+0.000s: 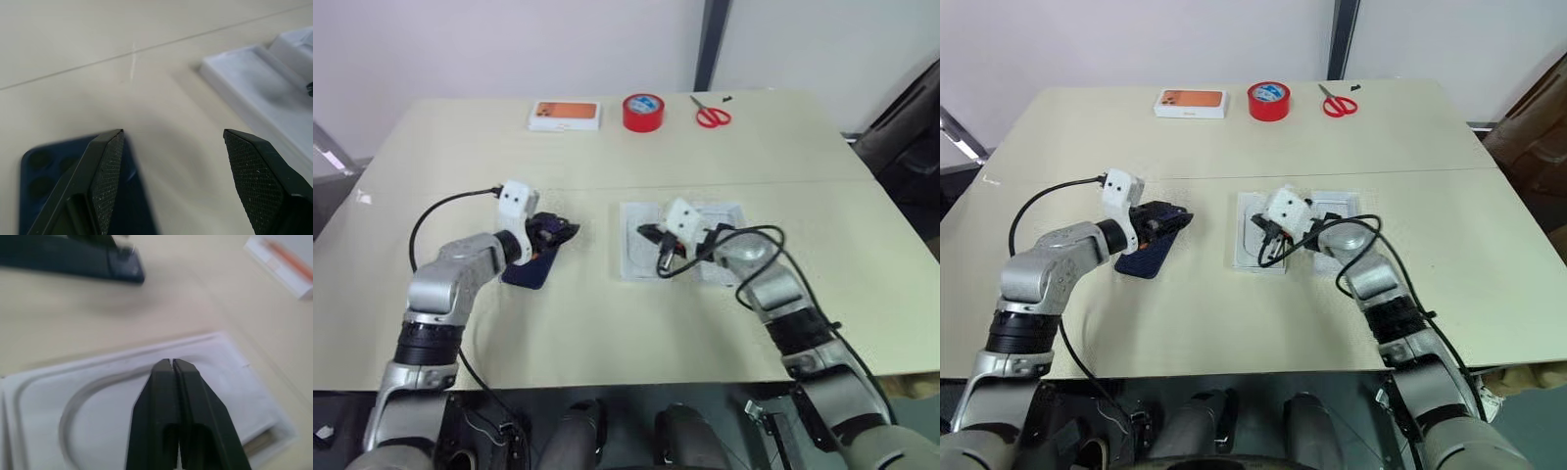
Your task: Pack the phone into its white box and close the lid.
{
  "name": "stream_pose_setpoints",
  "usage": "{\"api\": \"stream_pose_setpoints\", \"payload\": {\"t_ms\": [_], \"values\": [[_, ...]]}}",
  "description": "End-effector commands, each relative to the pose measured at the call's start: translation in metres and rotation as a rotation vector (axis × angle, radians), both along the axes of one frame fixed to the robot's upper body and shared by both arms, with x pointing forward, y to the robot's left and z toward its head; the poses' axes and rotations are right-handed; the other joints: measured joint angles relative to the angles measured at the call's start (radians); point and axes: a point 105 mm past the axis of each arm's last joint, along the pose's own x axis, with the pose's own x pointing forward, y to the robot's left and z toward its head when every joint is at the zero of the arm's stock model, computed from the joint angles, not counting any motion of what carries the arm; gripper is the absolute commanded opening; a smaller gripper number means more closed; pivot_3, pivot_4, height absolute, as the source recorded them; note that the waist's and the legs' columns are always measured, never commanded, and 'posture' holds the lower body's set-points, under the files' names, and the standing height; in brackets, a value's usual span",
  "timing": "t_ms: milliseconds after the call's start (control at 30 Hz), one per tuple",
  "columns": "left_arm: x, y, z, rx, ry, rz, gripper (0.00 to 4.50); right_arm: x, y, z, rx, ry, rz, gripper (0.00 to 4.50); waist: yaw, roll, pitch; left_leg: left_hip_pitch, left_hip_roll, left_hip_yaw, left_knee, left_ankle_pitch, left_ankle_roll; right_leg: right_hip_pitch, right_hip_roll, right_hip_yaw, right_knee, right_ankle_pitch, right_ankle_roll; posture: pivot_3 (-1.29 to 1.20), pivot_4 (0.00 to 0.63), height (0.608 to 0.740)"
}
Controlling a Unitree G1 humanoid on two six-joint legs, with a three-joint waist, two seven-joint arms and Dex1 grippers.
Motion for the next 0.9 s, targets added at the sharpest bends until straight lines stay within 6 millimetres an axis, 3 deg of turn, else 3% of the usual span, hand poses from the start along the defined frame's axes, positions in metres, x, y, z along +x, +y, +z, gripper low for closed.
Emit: {"api": "stream_pose_setpoints", "payload": {"t_ms": [33, 200, 367, 567, 733, 900], "values": [[0.000, 0.006, 0.021, -0.002, -0.101, -0.010, 3.44, 0.008, 0.008, 0.009, -0.048, -0.060, 0.007, 0.02, -0.001, 0.000, 0.000, 0.000, 0.000, 0.000, 0.000, 0.000, 0.000, 0.000, 0.000, 0.000, 0.000, 0.000, 0.000, 0.00, 0.150, 0.734], [-0.004, 0.005, 0.019, -0.008, -0.105, -0.011, 3.44, 0.007, -0.001, -0.009, -0.190, -0.029, 0.030, 0.02, -0.009, 0.000, 0.000, 0.000, 0.000, 0.000, -0.001, 0.000, 0.000, -0.001, 0.000, 0.000, 0.001, 0.000, 0.000, 0.00, 0.150, 0.734], [-0.005, 0.005, 0.015, 0.023, -0.115, 0.004, 3.44, 0.006, -0.013, -0.007, -0.243, -0.018, 0.027, 0.02, -0.010, 0.000, 0.000, 0.000, 0.000, 0.000, -0.001, 0.000, 0.000, -0.001, 0.000, 0.000, 0.001, 0.000, 0.000, 0.00, 0.150, 0.734], [-0.003, 0.003, 0.017, 0.013, -0.119, 0.004, 3.44, 0.002, -0.009, -0.005, -0.251, -0.021, 0.055, 0.02, -0.009, 0.000, 0.000, 0.000, 0.000, 0.000, 0.000, 0.000, 0.000, -0.001, 0.001, 0.000, 0.001, 0.000, 0.000, 0.00, 0.150, 0.734], [-0.003, -0.002, 0.016, 0.011, -0.119, -0.011, 3.44, -0.002, 0.007, 0.008, -0.135, -0.036, 0.077, 0.02, -0.010, 0.000, 0.000, 0.000, 0.000, 0.000, -0.001, 0.000, 0.000, -0.001, 0.001, 0.000, 0.001, 0.000, 0.000, 0.00, 0.150, 0.734], [-0.002, -0.001, 0.017, 0.009, -0.117, -0.010, 3.44, -0.016, 0.003, 0.002, -0.173, -0.028, 0.149, 0.02, -0.006, 0.000, 0.000, 0.000, 0.000, 0.000, -0.001, 0.000, 0.000, -0.001, 0.001, 0.000, 0.001, 0.000, 0.000, 0.00, 0.150, 0.734]]}}
